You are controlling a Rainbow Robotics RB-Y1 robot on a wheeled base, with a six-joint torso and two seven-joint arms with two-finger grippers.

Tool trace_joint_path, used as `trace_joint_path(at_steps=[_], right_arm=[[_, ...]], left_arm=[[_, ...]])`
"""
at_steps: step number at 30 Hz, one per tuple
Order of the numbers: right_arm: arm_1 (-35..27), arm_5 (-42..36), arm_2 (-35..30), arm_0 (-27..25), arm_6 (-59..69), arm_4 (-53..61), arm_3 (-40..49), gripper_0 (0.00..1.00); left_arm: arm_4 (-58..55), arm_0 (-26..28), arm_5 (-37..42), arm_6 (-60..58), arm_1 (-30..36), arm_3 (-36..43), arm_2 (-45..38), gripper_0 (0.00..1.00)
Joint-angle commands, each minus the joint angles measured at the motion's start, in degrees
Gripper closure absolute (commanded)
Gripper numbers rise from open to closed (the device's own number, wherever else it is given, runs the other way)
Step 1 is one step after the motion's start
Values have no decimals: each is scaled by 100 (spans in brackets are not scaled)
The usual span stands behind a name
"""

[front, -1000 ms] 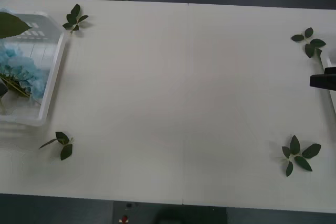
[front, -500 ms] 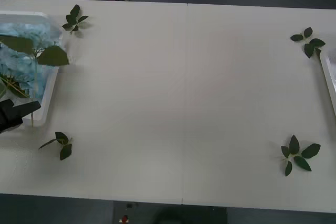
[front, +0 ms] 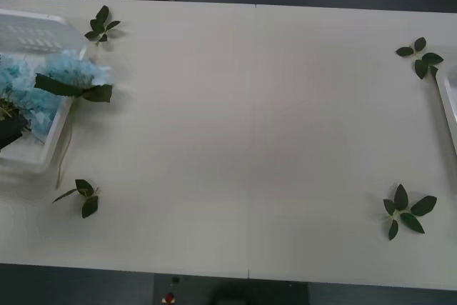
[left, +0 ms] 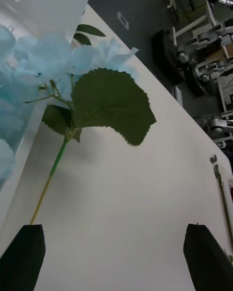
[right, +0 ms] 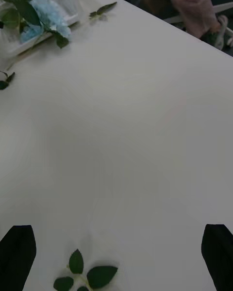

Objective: Put the red flowers into the right box and the blue flowers into the left box

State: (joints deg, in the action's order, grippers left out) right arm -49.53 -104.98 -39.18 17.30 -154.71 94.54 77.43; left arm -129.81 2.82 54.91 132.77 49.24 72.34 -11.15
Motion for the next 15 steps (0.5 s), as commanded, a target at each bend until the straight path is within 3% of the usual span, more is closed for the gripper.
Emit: trace_joint_path(at_steps=[1, 9, 15], right_arm=[[-92, 188, 297, 63, -29, 469, 79, 0], [-31, 381, 701, 81, -29, 1005, 79, 0], [31, 373, 939, 99, -29, 1391, 88, 0]], left_arm=[[-220, 43, 310, 188, 42, 17, -151, 11], [-97, 43, 512, 179, 51, 315, -177, 6], [1187, 34, 486, 65, 60, 895, -520, 3]])
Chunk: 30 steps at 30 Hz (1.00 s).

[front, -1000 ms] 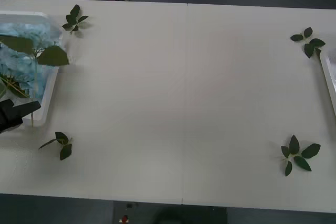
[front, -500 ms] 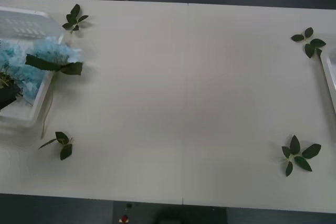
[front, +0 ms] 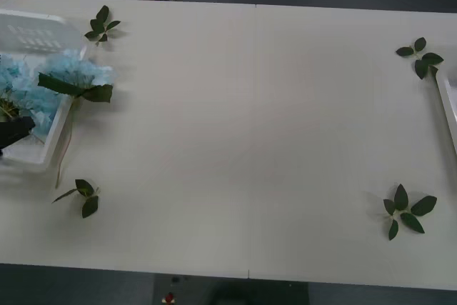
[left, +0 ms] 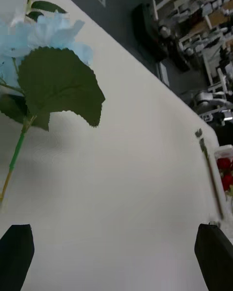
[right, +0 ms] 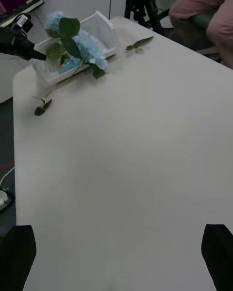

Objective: Put the red flowers into the right box and the blue flowers into the left box

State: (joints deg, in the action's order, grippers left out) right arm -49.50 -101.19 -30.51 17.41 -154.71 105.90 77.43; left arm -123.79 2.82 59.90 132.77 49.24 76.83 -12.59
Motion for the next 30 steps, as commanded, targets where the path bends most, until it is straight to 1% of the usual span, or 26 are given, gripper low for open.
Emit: trace_joint_path(at_steps=[1, 6, 10, 14, 20, 25, 30], right_arm=[[89, -24, 89, 87, -29, 308, 88, 0], [353, -120, 150, 193, -29, 326, 141, 0], [388, -147, 186, 254, -29, 264, 132, 0], [388, -147, 186, 254, -29, 264, 132, 0], [388, -147, 186, 254, -29, 264, 132, 0], [388, -147, 186, 254, -29, 264, 132, 0], [388, -147, 186, 254, -29, 264, 132, 0]], left_arm=[[786, 69, 4, 30, 60, 561, -464, 3], [1076, 105, 4, -85, 60, 728, -526, 2], [1146, 96, 13, -155, 112, 755, -517, 1], [1727, -19, 101, -348, 288, 983, -490, 1], [2772, -449, 180, -1271, 367, 1370, -174, 0], [3563, -1029, 180, -2009, 359, 1458, 485, 0], [4231, -1451, 57, -2625, 350, 1458, 1039, 0]])
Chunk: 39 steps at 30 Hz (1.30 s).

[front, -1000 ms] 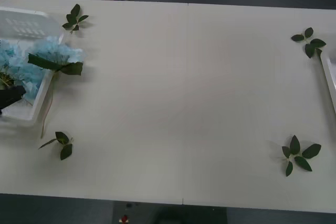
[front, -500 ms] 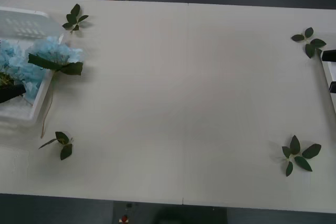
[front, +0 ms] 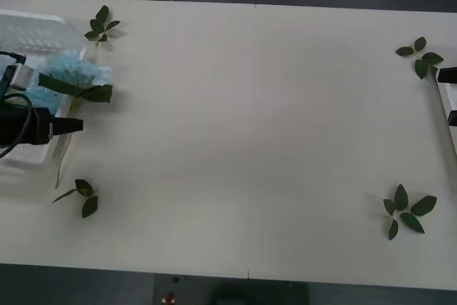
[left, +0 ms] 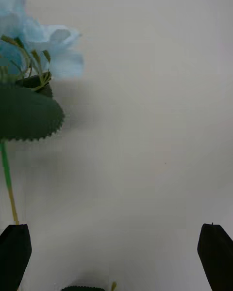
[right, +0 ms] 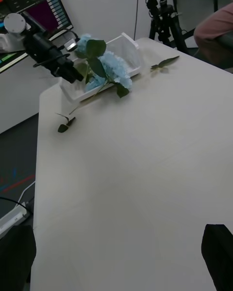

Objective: Put the red flowers into the right box and the blue flowers into the left box

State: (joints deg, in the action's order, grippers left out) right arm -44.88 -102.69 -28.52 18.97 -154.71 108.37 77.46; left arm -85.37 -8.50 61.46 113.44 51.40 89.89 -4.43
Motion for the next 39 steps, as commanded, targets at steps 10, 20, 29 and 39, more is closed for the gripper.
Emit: trace_joint_path(at_steps=[10, 20, 29, 39], right_arm=[[-74, 3, -13, 98, -29, 17, 129, 0], [-74, 3, -13, 98, -29, 17, 129, 0], [-74, 3, -13, 98, -29, 17, 129, 0], [-74, 3, -13, 98, -29, 17, 129, 0]], left_arm=[[1778, -618, -327, -1729, 125, 19, 865, 0], [2666, -908, -318, -2195, -86, 2, 1164, 0], [2982, -1373, -318, -1764, -517, -868, 1164, 0], [3140, -1848, -477, -938, -895, -1914, 1164, 0]])
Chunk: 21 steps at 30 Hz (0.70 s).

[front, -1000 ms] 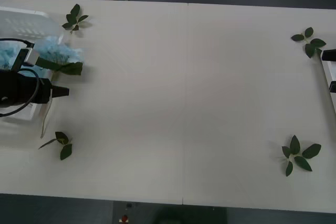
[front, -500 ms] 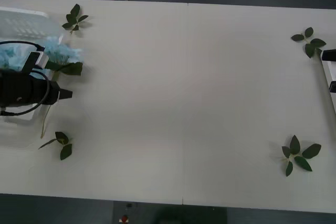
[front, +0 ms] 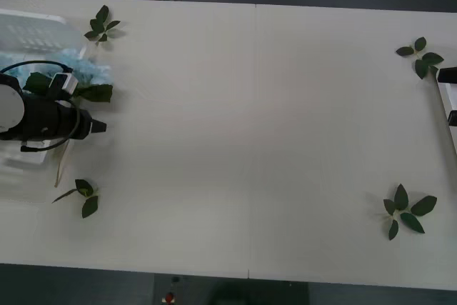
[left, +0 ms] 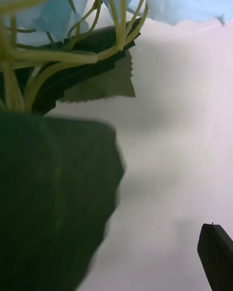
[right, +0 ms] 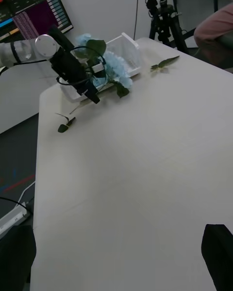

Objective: Put the red flowers into the right box and the blue flowers into the left box

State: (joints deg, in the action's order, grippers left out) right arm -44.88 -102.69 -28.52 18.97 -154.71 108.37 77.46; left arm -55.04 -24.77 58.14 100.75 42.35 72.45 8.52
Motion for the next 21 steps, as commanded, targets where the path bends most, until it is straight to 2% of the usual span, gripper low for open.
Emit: trace_joint_path(at_steps=[1, 7, 8, 9, 10, 12, 13, 14, 15, 21], right_arm=[[-74, 3, -13, 98, -29, 17, 129, 0], [-74, 3, -13, 98, -29, 17, 129, 0], [-74, 3, -13, 98, -29, 17, 129, 0], [-74, 3, -13, 98, -29, 17, 129, 0], [-74, 3, -13, 98, -29, 17, 129, 0], [-74, 3, -13, 98, -29, 17, 129, 0], [-74, 3, -13, 98, -29, 17, 129, 0], [-74, 3, -13, 98, -29, 17, 129, 0], [-74, 3, -13, 98, -29, 17, 129, 0], [-74, 3, -13, 98, -29, 17, 129, 0]], left_arm=[[142, -248, -172, 410, -7, -267, -131, 0], [731, -397, -356, 454, -51, -363, 194, 0], [872, -406, -462, 437, -51, -363, 317, 7], [960, -397, -576, 401, -51, -363, 405, 19], [995, -397, -620, 393, -51, -372, 440, 25], [1030, -397, -664, 358, -51, -372, 510, 56], [1030, -406, -664, 349, -51, -372, 510, 67], [1030, -406, -655, 340, -60, -372, 510, 91], [1030, -397, -655, 340, -60, -372, 519, 100], [1004, -397, -655, 340, -51, -372, 563, 100]])
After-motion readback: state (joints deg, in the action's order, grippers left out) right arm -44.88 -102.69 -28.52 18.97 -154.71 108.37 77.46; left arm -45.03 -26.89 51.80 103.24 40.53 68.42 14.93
